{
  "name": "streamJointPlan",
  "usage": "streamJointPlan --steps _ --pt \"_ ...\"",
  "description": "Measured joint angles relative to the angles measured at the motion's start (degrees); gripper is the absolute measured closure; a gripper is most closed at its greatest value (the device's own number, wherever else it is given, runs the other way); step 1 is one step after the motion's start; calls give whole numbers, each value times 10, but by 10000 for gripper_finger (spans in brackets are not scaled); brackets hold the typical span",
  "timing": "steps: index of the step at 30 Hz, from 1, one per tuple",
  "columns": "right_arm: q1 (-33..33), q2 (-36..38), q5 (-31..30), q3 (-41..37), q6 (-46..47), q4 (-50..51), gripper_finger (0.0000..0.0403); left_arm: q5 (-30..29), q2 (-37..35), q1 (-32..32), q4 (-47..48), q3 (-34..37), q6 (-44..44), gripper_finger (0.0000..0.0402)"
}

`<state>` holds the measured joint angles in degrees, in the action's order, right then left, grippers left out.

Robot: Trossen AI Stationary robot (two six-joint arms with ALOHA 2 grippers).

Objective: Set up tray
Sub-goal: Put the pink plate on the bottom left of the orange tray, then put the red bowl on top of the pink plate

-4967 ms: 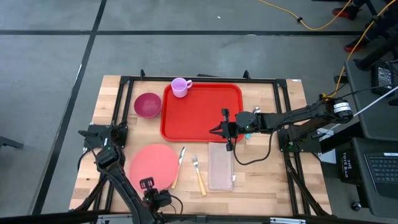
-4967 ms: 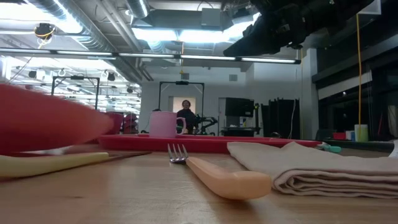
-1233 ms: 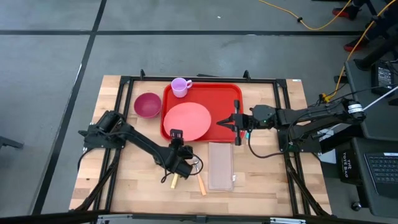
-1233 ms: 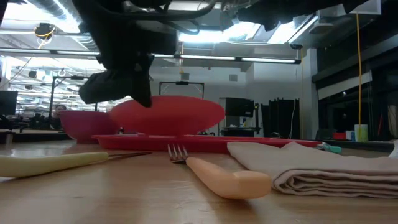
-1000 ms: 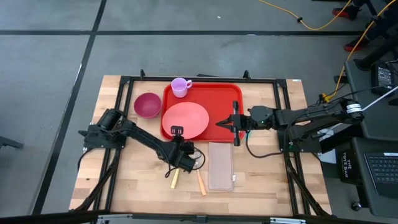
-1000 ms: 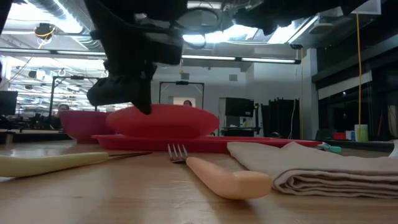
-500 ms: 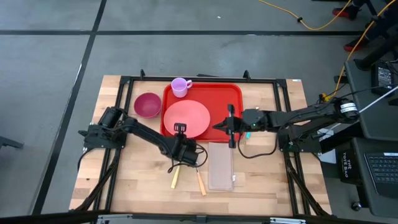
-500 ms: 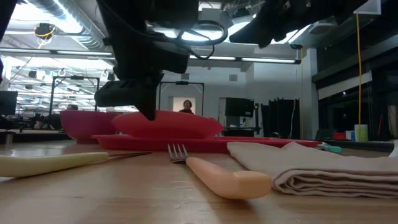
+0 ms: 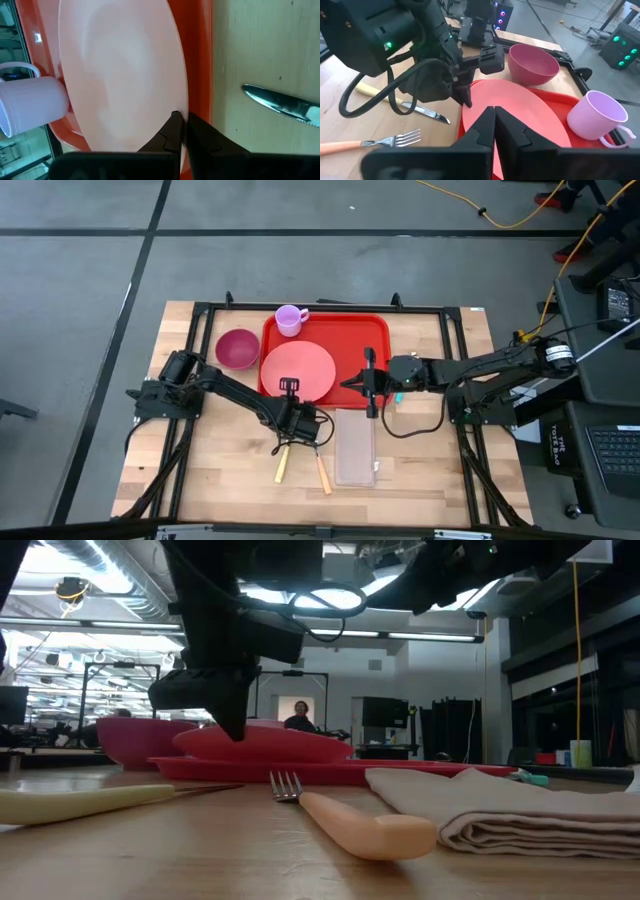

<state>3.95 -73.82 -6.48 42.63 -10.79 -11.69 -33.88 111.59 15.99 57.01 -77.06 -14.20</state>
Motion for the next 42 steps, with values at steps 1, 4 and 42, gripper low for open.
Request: streamJointPlan --steps 1,4,42 --pt "0 0 0 0 0 0 385 0 0 0 0 0 0 397" --pt "0 0 0 0 -1 0 387 0 0 0 0 0 0 395" --pt "0 1 0 0 -2 23 379 -19 -107 61 170 -59 -113 310"
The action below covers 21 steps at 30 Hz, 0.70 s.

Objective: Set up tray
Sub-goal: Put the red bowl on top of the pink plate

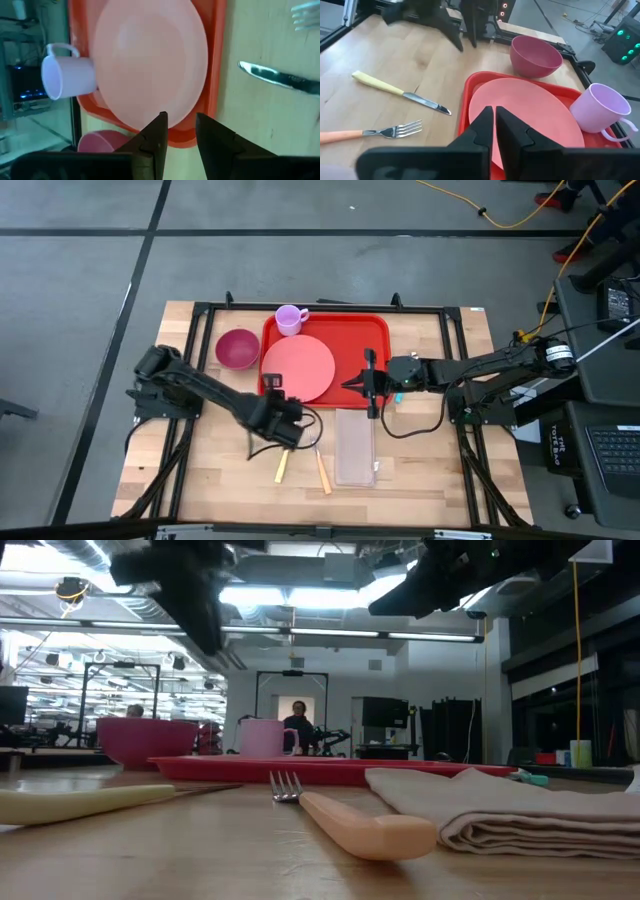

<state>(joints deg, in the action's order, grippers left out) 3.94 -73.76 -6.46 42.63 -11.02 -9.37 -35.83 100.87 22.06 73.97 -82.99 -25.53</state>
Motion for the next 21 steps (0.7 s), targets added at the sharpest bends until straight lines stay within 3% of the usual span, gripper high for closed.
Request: streamJointPlan --steps 7,12,21 --pt "0 0 10 0 0 -3 396 8 -85 42 -37 107 -116 311" --pt "0 0 15 0 1 -17 385 15 -144 53 -122 195 -116 311" --pt "-1 0 16 0 -13 -23 373 42 -264 21 -125 255 -112 313"
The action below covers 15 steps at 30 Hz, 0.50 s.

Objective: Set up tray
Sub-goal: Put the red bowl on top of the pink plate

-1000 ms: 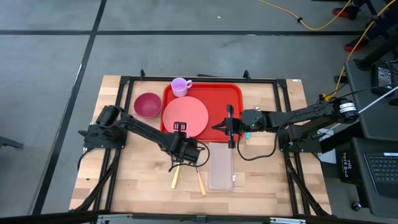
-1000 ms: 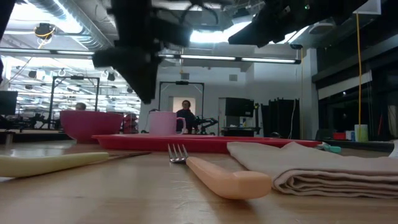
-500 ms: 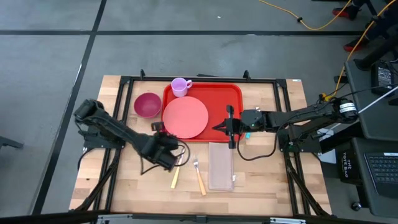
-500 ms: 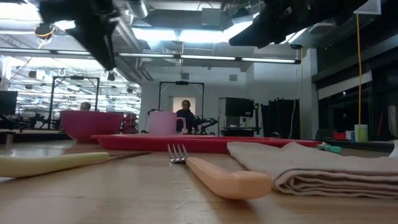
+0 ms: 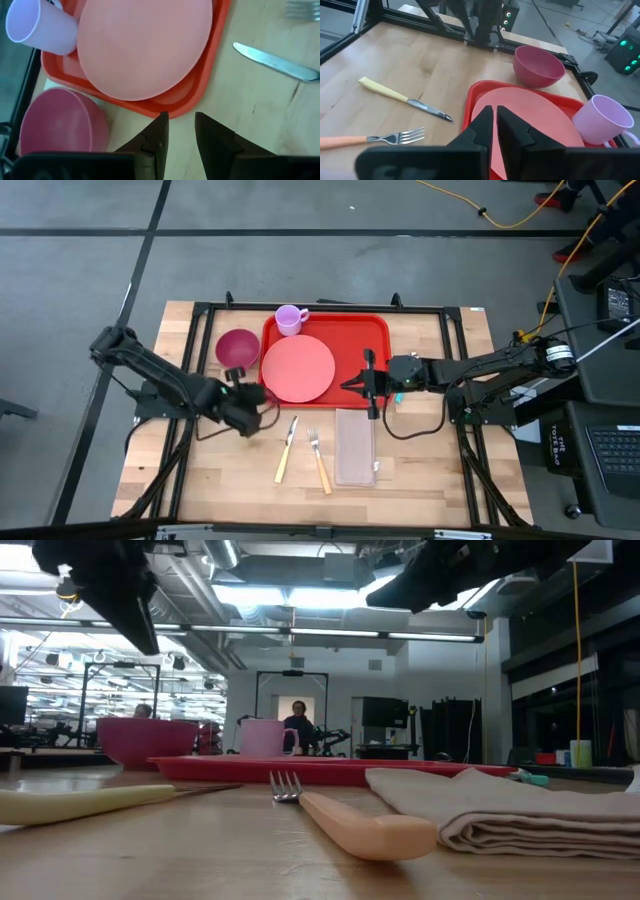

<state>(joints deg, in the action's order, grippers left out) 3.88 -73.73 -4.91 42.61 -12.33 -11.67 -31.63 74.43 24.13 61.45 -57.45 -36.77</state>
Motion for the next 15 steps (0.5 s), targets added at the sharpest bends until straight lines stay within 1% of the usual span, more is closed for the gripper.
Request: streamJointPlan --steps 4,7,12,15 --pt "-3 0 0 0 -2 -2 372 23 -52 -45 0 15 10 315" --pt "-9 0 0 0 -3 -6 372 53 -76 -91 3 28 34 318" --pt "-16 0 0 0 2 -5 372 117 -84 -169 2 38 72 320" --pt "-15 0 0 0 16 4 372 124 -84 -213 1 46 90 318"
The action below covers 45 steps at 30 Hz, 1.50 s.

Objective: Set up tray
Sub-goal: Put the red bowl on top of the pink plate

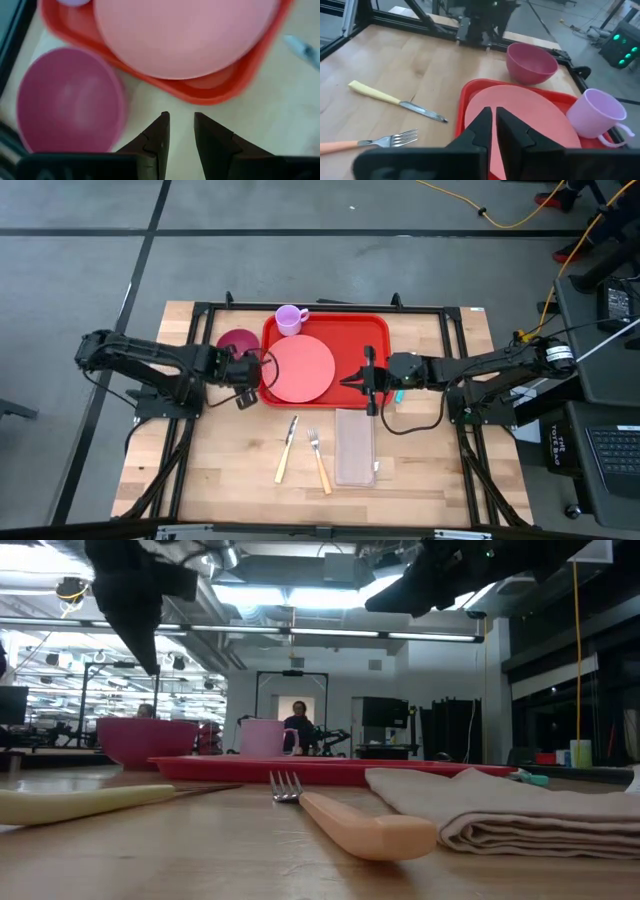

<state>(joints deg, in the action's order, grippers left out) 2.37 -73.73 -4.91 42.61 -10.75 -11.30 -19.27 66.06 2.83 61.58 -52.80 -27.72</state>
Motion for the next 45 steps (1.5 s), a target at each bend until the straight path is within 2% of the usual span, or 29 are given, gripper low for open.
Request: streamJointPlan --steps 6,16,19,24,29,37,45 --pt "0 0 0 0 30 10 372 26 0 -73 -1 9 40 320" --pt "0 0 0 0 28 22 372 47 18 -137 -1 9 30 320" --pt "0 0 0 0 26 22 372 73 35 -159 -1 9 41 317" --pt "0 0 0 0 25 22 372 68 74 -181 -1 9 79 316" --pt "0 0 0 0 25 22 372 35 112 -199 -1 9 115 315" --pt "0 0 0 0 12 30 372 53 145 -213 -4 9 141 315" --pt "0 0 0 0 12 30 372 56 146 -218 -13 9 178 320"
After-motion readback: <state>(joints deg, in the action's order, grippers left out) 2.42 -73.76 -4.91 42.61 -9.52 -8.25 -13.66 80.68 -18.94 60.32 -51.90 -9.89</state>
